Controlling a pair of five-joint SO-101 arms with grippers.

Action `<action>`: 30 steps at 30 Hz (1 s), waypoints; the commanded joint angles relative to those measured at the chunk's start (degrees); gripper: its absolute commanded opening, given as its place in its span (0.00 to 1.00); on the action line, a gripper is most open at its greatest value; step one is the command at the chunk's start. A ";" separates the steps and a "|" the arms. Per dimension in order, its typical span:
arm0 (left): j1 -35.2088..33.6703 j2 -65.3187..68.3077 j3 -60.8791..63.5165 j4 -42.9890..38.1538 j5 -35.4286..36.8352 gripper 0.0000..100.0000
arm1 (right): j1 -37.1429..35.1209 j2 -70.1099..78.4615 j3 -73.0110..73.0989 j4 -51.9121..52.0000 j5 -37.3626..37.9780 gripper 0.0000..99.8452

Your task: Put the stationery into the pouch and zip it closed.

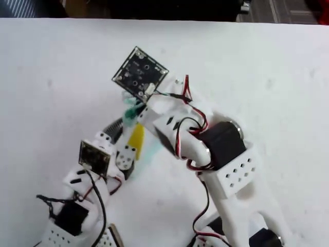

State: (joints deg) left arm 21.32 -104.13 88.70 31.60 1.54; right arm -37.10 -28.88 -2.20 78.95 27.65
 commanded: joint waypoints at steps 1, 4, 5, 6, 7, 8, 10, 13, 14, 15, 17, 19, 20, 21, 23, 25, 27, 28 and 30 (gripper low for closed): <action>-2.51 0.57 -7.74 13.89 1.05 0.14 | 1.01 -1.01 1.85 1.36 -0.53 0.02; -2.51 0.57 -10.02 20.04 1.14 0.29 | 1.01 -1.54 3.25 -0.22 -0.53 0.02; -2.51 0.57 -10.46 20.84 1.14 0.28 | 0.92 -1.54 3.25 -0.22 -0.53 0.02; -2.51 0.57 -10.99 21.27 0.97 0.27 | 0.92 -1.54 3.25 -0.22 -0.53 0.02; -2.51 0.57 -11.34 21.45 0.97 0.26 | 0.84 -1.54 3.25 -0.22 -0.53 0.02; -2.51 0.57 -11.60 21.54 0.97 0.26 | 0.84 -1.54 3.25 -0.13 -0.53 0.02; -2.59 0.57 -12.04 21.54 0.97 0.26 | 0.84 -1.54 3.25 0.04 -0.53 0.02; -2.51 0.57 -12.13 21.54 1.05 0.26 | 0.84 -1.54 3.52 0.13 -0.53 0.02; -2.51 0.57 -12.13 21.54 1.05 0.26 | 0.84 -1.54 3.52 0.13 -0.53 0.02; -2.51 0.57 -12.13 21.45 1.14 0.26 | 0.84 -1.54 3.52 0.13 -0.53 0.02; -2.51 0.57 -12.13 21.45 1.14 0.26 | 0.75 -1.54 3.52 0.13 -0.53 0.02; -2.51 0.57 -12.13 21.45 1.14 0.25 | 0.66 -1.54 3.52 0.13 -0.53 0.02; -2.42 0.57 -12.13 21.36 1.14 0.25 | 0.66 -1.54 3.52 0.13 -0.53 0.02; -2.42 0.57 -12.13 21.36 1.14 0.23 | 0.66 -1.54 3.52 0.13 -0.53 0.02; -2.42 0.57 -12.13 21.10 1.14 0.17 | 0.66 -1.54 3.52 0.13 -0.53 0.02; -2.42 0.57 -12.13 21.01 0.97 0.08 | 0.66 -1.54 3.52 0.13 -0.53 0.02; -2.42 0.57 -12.13 20.22 1.05 0.01 | 0.66 -1.54 3.52 0.13 -0.53 0.02; -2.42 0.57 -12.13 20.22 1.05 0.03 | 0.66 -1.54 3.52 0.13 -0.53 0.02; -2.42 0.57 -12.13 20.22 1.14 0.05 | 0.57 -1.54 3.52 0.13 -0.70 0.02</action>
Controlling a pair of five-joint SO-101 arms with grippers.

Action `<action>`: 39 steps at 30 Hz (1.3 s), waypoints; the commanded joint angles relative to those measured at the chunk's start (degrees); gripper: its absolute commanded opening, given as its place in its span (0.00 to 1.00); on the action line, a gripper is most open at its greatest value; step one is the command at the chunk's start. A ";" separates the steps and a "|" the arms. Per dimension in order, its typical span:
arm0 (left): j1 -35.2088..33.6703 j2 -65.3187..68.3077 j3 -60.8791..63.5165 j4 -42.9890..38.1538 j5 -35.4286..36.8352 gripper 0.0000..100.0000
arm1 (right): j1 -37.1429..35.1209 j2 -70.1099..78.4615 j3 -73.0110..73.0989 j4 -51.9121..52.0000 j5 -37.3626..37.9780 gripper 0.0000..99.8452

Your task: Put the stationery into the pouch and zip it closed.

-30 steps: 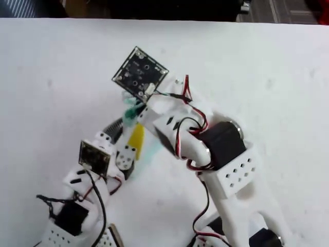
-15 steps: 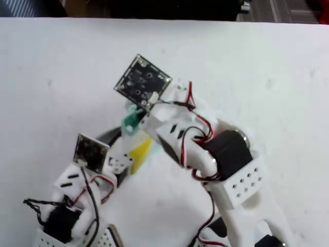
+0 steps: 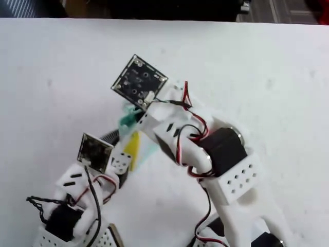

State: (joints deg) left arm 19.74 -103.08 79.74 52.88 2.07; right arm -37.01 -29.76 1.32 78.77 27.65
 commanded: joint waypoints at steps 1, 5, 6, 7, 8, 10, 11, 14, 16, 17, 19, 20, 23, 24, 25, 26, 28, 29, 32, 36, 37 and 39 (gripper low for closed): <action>-0.84 -0.48 -3.16 -1.05 0.62 0.04 | 0.48 -0.75 0.00 0.31 -0.79 0.02; -0.84 -0.48 -2.90 -0.79 0.62 0.02 | 0.48 -0.75 -0.26 0.31 -0.88 0.02; -0.84 -0.48 -2.81 -0.70 0.62 0.02 | 0.48 -0.75 -0.35 0.31 -0.70 0.02; -0.84 -0.48 -2.81 -0.70 0.62 0.02 | 0.48 -1.10 -0.35 0.31 -0.62 0.02; -0.84 -0.48 -2.81 -0.62 0.62 0.02 | 0.57 -1.80 0.00 0.22 -0.62 0.02; -0.84 -0.48 -2.81 -0.62 0.62 0.02 | 0.75 -3.74 0.00 0.22 -0.53 0.02; -0.84 -0.48 -2.81 -0.62 0.62 0.02 | 0.75 -4.88 0.00 0.13 -0.53 0.02; -0.84 -0.48 -2.81 -0.62 0.62 0.02 | 0.75 -8.75 0.00 -0.22 -0.44 0.02; -0.84 -0.48 -2.81 -0.62 0.62 0.02 | 0.84 -10.86 0.09 -1.27 -0.44 0.02; -0.84 -0.48 -2.81 -0.62 0.62 0.02 | 0.84 -11.47 0.09 -1.71 -0.44 0.02; -0.84 -0.48 -2.81 -0.53 0.62 0.02 | 0.84 -12.09 0.09 -2.77 -0.44 0.02; -0.66 -0.48 -2.81 -0.44 0.62 0.02 | 0.84 -11.74 0.09 -3.30 -0.44 0.02; 2.33 -0.48 -3.96 2.02 0.35 0.02 | 0.84 -9.10 0.09 -4.09 2.55 0.02; 3.74 -0.48 -4.84 3.52 0.26 0.02 | 0.84 -7.96 0.09 -4.09 3.52 0.02; 4.97 -0.48 -5.80 4.92 0.26 0.02 | 0.84 -6.90 0.09 -4.09 4.04 0.02; 5.49 -0.48 -6.51 5.89 0.18 0.02 | 0.84 -6.11 0.09 -3.91 4.22 0.02; 5.67 -0.57 -7.12 6.33 0.18 0.02 | 0.84 -5.05 0.09 -3.82 4.75 0.02; 5.14 -0.57 -7.21 6.33 0.09 0.02 | 0.92 -4.97 0.09 -3.82 4.75 0.02; 2.59 -0.57 -7.12 5.27 0.09 0.02 | 1.80 -4.97 -0.18 -4.18 4.84 0.02; 1.36 -0.57 -6.95 4.84 0.09 0.02 | 6.64 -4.53 0.09 -6.99 4.57 0.02; 1.36 -0.57 -7.03 4.92 0.09 0.02 | 7.87 -4.44 0.09 -7.69 4.40 0.02; 1.45 -0.57 -7.12 5.10 0.09 0.02 | 9.98 -4.44 0.09 -8.75 4.40 0.02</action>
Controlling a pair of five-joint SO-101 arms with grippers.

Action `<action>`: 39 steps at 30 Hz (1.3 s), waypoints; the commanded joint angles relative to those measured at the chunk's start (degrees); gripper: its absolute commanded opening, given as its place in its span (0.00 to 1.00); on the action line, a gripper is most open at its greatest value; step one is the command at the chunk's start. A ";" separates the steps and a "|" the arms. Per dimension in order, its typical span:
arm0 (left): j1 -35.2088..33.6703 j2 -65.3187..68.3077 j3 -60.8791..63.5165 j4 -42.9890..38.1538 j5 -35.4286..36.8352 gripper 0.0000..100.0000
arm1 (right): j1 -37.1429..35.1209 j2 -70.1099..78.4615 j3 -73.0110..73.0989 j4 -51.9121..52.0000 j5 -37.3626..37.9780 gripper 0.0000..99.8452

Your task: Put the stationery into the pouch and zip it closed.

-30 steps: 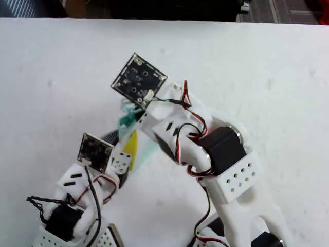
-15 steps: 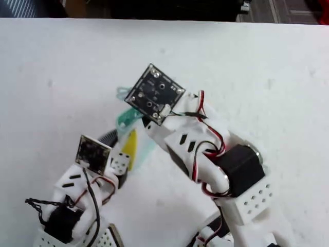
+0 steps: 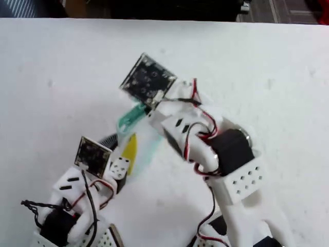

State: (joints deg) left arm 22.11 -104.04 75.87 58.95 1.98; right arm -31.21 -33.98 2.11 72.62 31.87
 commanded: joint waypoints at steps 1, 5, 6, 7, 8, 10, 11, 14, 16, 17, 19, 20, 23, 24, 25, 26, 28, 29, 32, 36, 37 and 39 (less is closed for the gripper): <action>-0.92 0.40 -3.25 -0.97 0.18 0.02 | 5.14 -0.22 -0.70 -2.86 0.18 0.02; -1.10 0.40 -3.34 -0.97 0.26 0.02 | 6.81 -0.13 -0.62 -3.21 0.53 0.02; -1.10 0.40 -3.43 -0.97 0.26 0.02 | 6.90 -0.13 -0.44 -3.21 0.53 0.02; -1.19 0.40 -3.43 -0.97 0.26 0.02 | 6.90 -0.22 -0.09 -3.38 0.62 0.02; -1.27 0.40 -3.43 -0.97 0.26 0.02 | 6.90 -0.22 0.53 -3.91 0.62 0.02; -1.27 0.40 -3.43 -0.97 0.35 0.02 | 7.08 -0.22 2.46 -5.76 0.62 0.02; -1.27 0.40 -3.43 -0.97 0.35 0.02 | 7.60 -0.22 3.69 -6.90 0.62 0.02; -1.27 0.40 -3.43 -0.97 0.35 0.02 | 9.10 -0.22 6.59 -10.33 0.62 0.02; -1.27 0.40 -3.43 -0.88 0.35 0.02 | 10.15 -0.22 7.82 -12.09 0.62 0.02; -1.27 0.40 -3.43 -0.88 0.35 0.02 | 10.68 -0.22 8.18 -12.70 0.62 0.02; -1.27 0.40 -3.43 -0.88 0.35 0.02 | 11.65 -0.22 8.62 -13.67 0.62 0.02; -1.27 0.40 -3.43 -0.88 0.35 0.02 | 12.18 -0.22 8.70 -14.02 0.62 0.02; -1.27 0.40 -3.52 -0.88 0.35 0.02 | 13.49 -0.13 8.88 -14.55 0.62 0.02; -1.27 0.40 -3.52 -0.88 0.35 0.02 | 13.85 -0.13 8.88 -15.16 0.62 0.02; -1.27 0.40 -3.52 -0.88 0.35 0.02 | 14.29 -0.13 8.88 -15.69 0.62 0.02; -1.27 0.40 -3.52 -0.88 0.35 0.02 | 14.64 -0.13 8.88 -16.48 0.62 0.02; -1.27 0.40 -3.69 -0.88 0.35 0.02 | 15.34 -0.13 8.88 -17.71 0.62 0.02; -1.27 0.40 -3.87 -0.79 0.35 0.02 | 15.34 -0.13 8.88 -18.07 0.53 0.02; -1.27 0.40 -4.04 -0.26 0.35 0.02 | 14.99 -0.13 8.88 -18.07 0.53 0.02; -1.27 0.40 -4.04 -0.18 0.35 0.02 | 14.99 -0.13 8.88 -17.89 0.26 0.02; -1.27 0.40 -4.13 -0.18 0.35 0.02 | 15.16 -0.13 8.97 -17.98 0.35 0.02; -1.27 0.40 -4.13 -0.18 0.35 0.02 | 15.34 0.22 8.97 -18.07 0.53 0.02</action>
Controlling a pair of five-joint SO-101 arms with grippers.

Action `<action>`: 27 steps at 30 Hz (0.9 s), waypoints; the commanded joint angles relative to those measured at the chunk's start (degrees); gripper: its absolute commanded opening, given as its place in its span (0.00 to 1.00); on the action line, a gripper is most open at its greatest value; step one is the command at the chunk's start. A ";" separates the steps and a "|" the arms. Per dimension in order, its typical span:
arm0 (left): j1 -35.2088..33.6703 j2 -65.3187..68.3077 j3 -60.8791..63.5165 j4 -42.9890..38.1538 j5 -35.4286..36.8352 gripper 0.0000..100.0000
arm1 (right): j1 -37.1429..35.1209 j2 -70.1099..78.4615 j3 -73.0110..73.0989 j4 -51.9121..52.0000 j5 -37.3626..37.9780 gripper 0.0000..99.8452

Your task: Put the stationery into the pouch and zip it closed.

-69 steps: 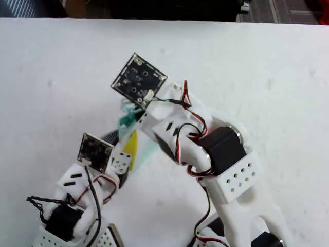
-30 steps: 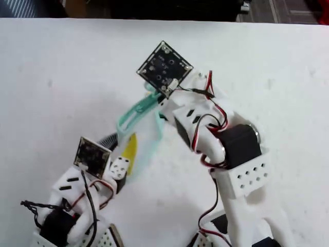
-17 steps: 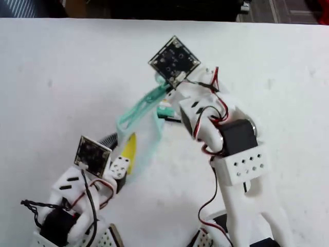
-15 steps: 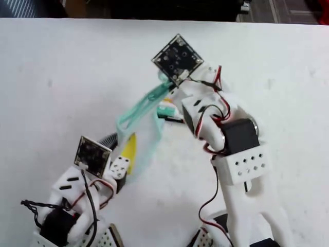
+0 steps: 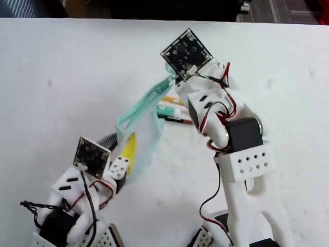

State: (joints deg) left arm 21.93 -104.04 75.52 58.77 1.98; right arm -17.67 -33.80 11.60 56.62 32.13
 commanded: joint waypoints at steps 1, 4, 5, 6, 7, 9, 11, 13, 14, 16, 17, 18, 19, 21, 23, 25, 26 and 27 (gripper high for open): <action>-1.10 0.40 -3.78 0.00 0.35 0.02 | 1.80 0.66 -0.53 -2.07 0.26 0.02; -1.10 0.40 -3.78 -0.26 0.35 0.02 | 1.71 3.38 -0.88 -2.07 0.26 0.02; -1.10 0.40 -3.78 -0.26 0.35 0.02 | 1.71 4.35 -0.97 -2.07 0.26 0.02; -1.10 0.40 -3.78 -0.26 0.35 0.02 | 1.36 4.97 -0.97 -1.98 0.09 0.02; -1.19 0.40 -3.78 -0.35 0.35 0.02 | 1.19 5.32 -0.97 -1.71 -0.09 0.02; -1.19 0.40 -3.78 -0.35 0.35 0.02 | -0.40 4.62 -0.88 -0.48 -0.09 0.03; -1.19 0.40 -3.69 -0.44 0.35 0.02 | -2.59 2.51 -0.97 2.77 0.00 0.11; -1.19 0.40 -3.69 -0.44 0.35 0.02 | -5.67 -0.48 -0.97 6.29 0.26 0.24; -1.19 0.40 -3.69 -0.53 0.35 0.02 | -7.08 -1.98 -0.97 7.78 0.26 0.29; -1.27 0.40 -3.43 -1.49 0.35 0.02 | -9.63 -4.79 -0.97 11.21 0.44 0.34; -2.07 0.40 -3.43 -1.58 0.44 0.02 | -10.42 -6.02 -0.97 12.79 0.44 0.34; -3.30 0.40 -3.60 -1.58 0.62 0.02 | -10.95 -7.16 -0.97 14.37 0.44 0.33; -4.62 0.40 -3.78 -1.58 0.70 0.02 | -11.03 -8.22 -0.97 15.96 0.44 0.32; -7.52 0.40 -3.78 -2.55 0.79 0.02 | -11.03 -10.24 -0.97 18.51 0.44 0.30; -10.42 0.40 -3.78 -3.52 1.93 0.02 | -11.03 -12.35 -0.97 20.18 0.44 0.30; -14.02 0.40 -3.69 -4.40 4.40 0.02 | -11.03 -14.73 -0.97 21.49 0.44 0.30; -16.22 0.40 -3.69 -4.92 5.36 0.02 | -11.03 -15.96 -0.97 22.29 0.44 0.30; -18.42 0.40 -3.69 -5.45 6.33 0.02 | -11.03 -17.27 -0.97 22.90 0.44 0.30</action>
State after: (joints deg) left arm 10.86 -103.08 75.52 56.84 4.70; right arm -28.40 -47.25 11.69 77.98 31.96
